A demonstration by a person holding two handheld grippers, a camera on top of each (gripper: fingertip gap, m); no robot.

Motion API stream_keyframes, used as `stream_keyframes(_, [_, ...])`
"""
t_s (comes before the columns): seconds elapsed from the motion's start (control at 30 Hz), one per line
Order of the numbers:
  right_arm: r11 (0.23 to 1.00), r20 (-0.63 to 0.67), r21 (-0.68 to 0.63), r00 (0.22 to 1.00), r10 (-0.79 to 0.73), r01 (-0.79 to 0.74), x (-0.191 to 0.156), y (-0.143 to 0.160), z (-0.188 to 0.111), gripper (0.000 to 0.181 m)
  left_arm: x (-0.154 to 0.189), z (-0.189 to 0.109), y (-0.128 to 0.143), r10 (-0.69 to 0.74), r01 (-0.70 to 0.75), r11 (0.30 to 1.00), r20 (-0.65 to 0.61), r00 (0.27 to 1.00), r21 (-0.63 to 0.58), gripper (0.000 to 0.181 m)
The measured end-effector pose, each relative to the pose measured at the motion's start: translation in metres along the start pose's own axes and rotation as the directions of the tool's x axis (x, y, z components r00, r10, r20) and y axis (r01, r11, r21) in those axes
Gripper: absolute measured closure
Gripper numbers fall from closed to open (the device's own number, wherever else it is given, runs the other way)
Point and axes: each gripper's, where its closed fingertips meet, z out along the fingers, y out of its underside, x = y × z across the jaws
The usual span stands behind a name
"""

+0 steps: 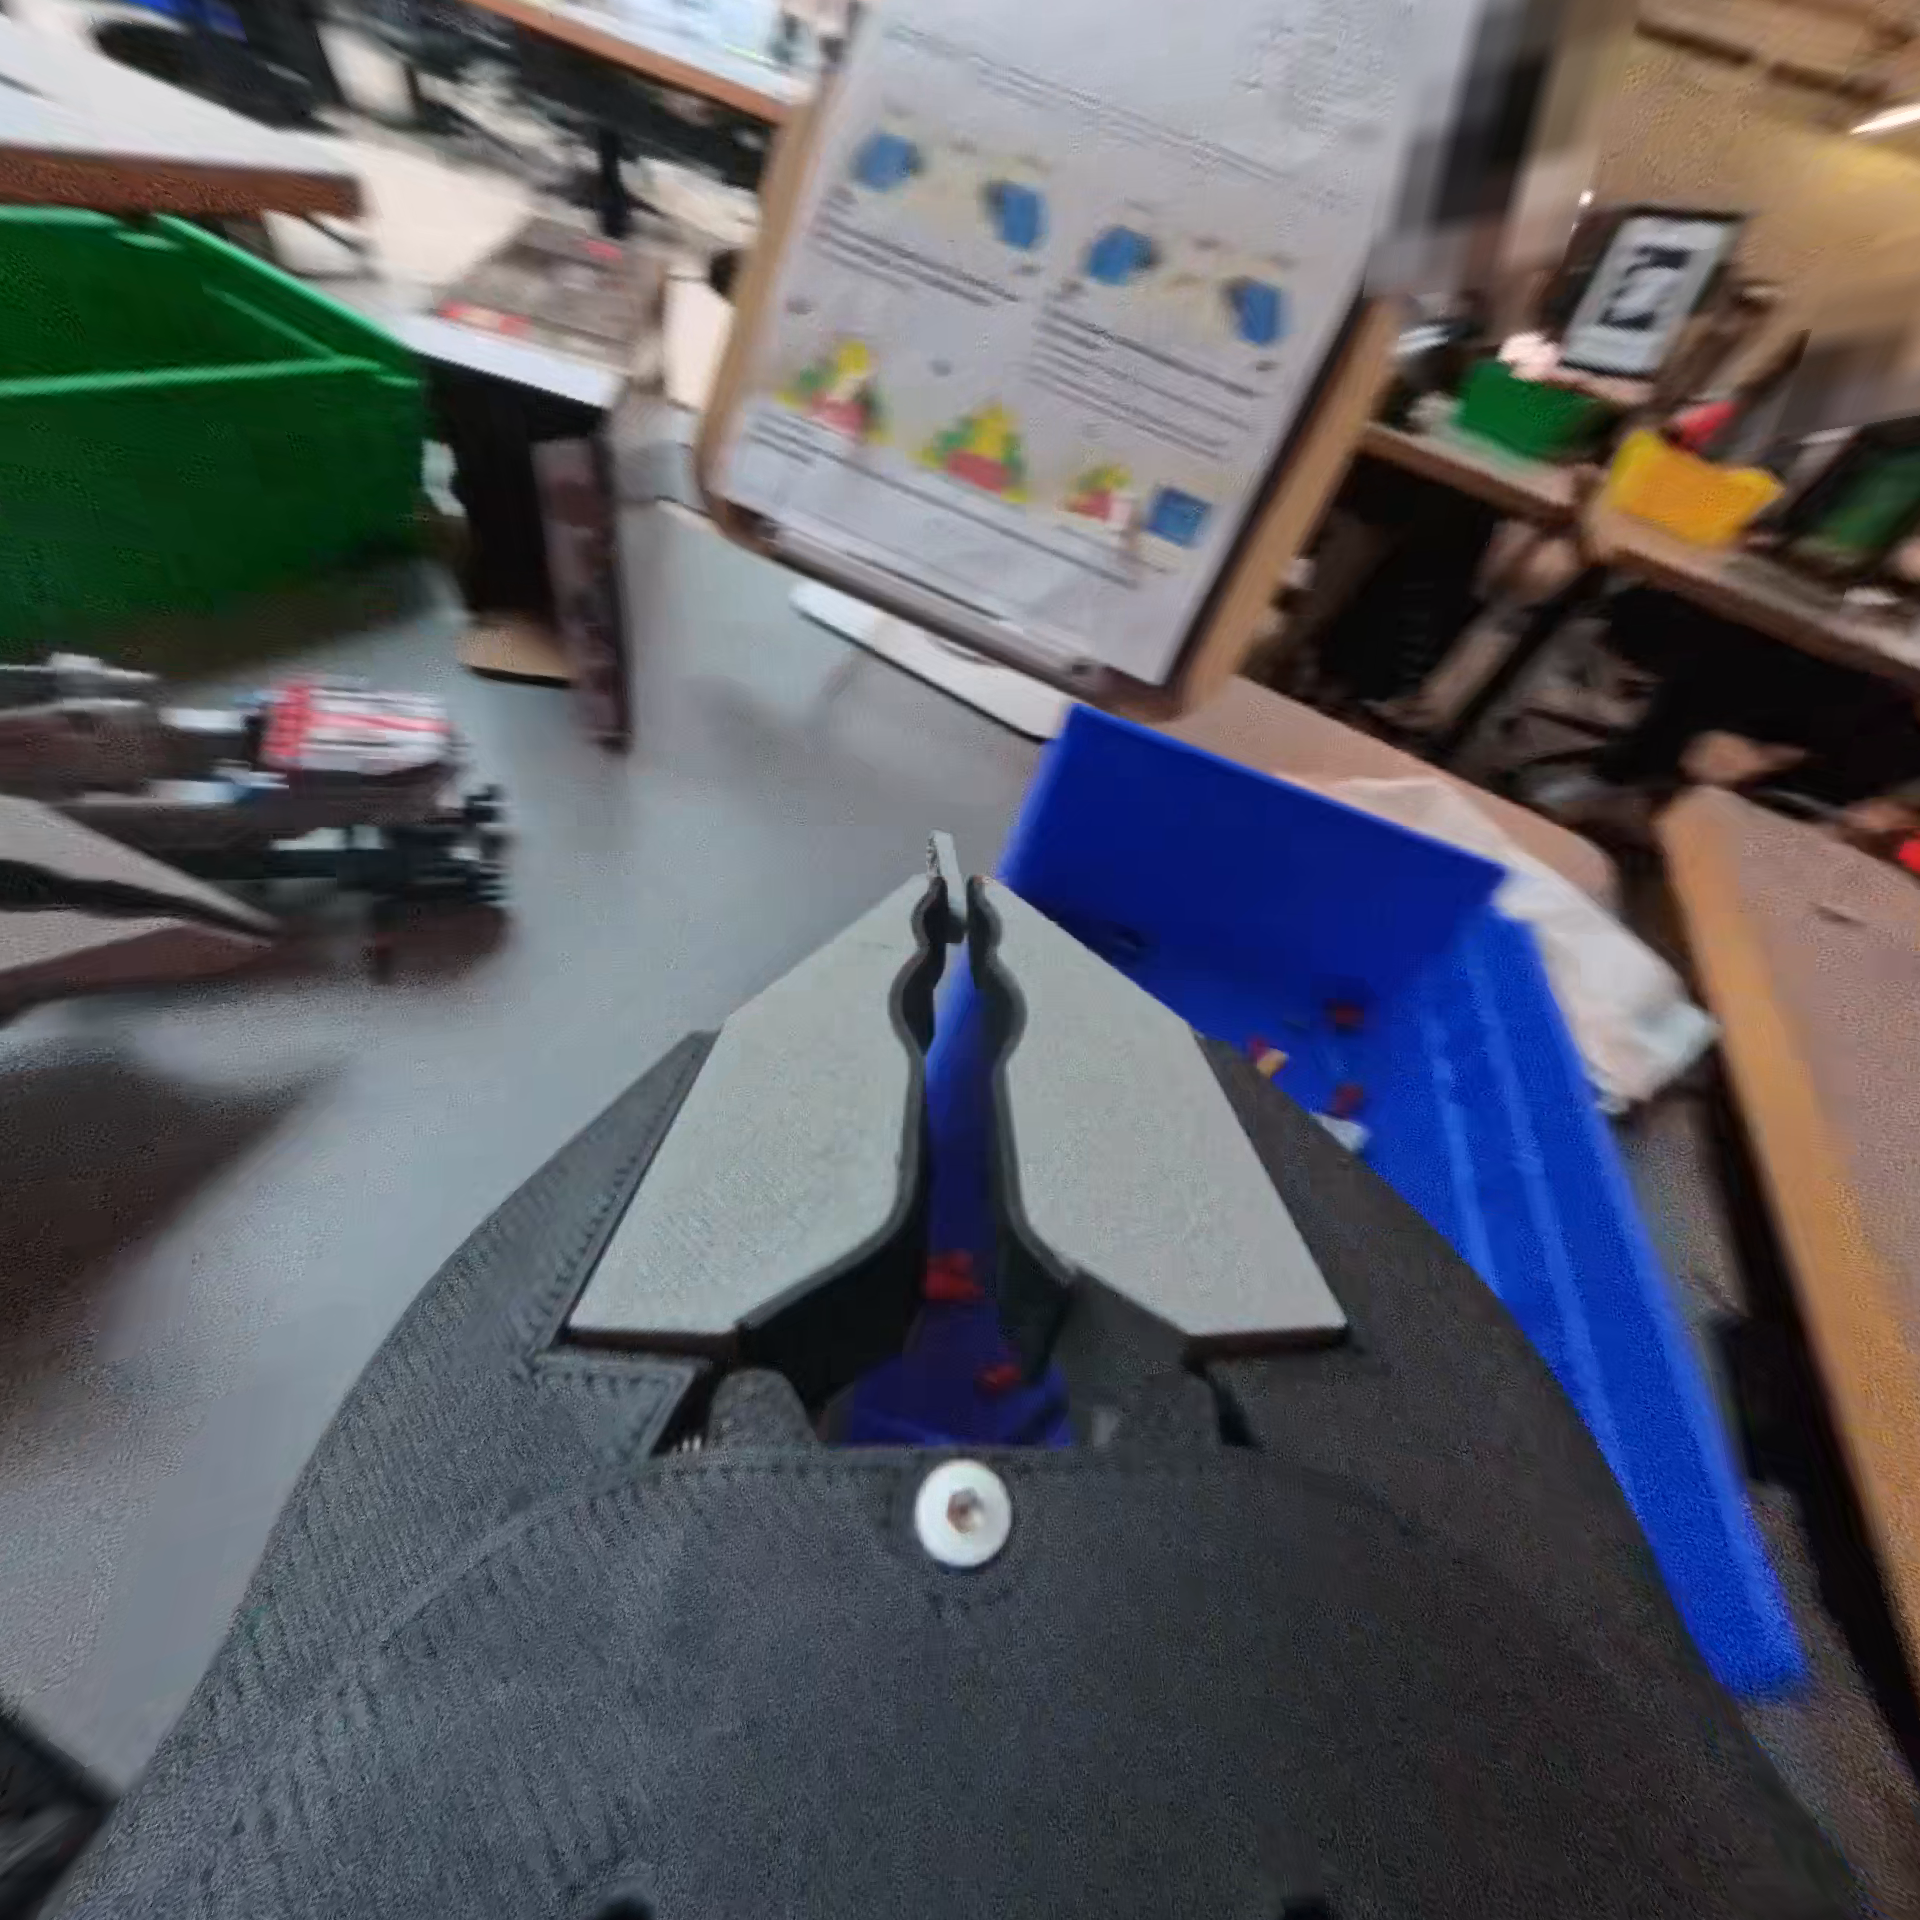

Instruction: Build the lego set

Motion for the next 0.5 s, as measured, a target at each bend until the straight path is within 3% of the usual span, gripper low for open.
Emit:
stream_keyframes(0.1, [0.979, -0.246, -0.198, 0.965, -0.088, 0.039, 0.060, 0.047, 0.002, 0.179, -0.001, 0.000, -0.001, -0.006, 0.006, 1.000, 0.007, 1.000, 0.006, 0.181])
stream_keyframes(0.2, [0.906, -0.317, -0.422, 0.929, -0.189, 0.041, 0.086, 0.100, 0.008, 0.154, -0.001, 0.000, 0.000, -0.016, 0.016, 1.000, -0.005, 1.000, 0.002, 0.181])
stream_keyframes(0.27, [0.898, -0.334, -0.439, 0.923, -0.191, 0.027, 0.090, 0.111, 0.012, 0.151, -0.002, 0.000, 0.000, -0.030, 0.030, 1.000, -0.011, 0.999, 0.003, 0.181])
stream_keyframes(0.5, [0.907, -0.340, -0.421, 0.925, -0.169, 0.011, 0.093, 0.109, 0.009, 0.145, -0.002, 0.001, 0.000, -0.052, 0.052, 0.999, -0.026, 0.998, -0.001, 0.179])
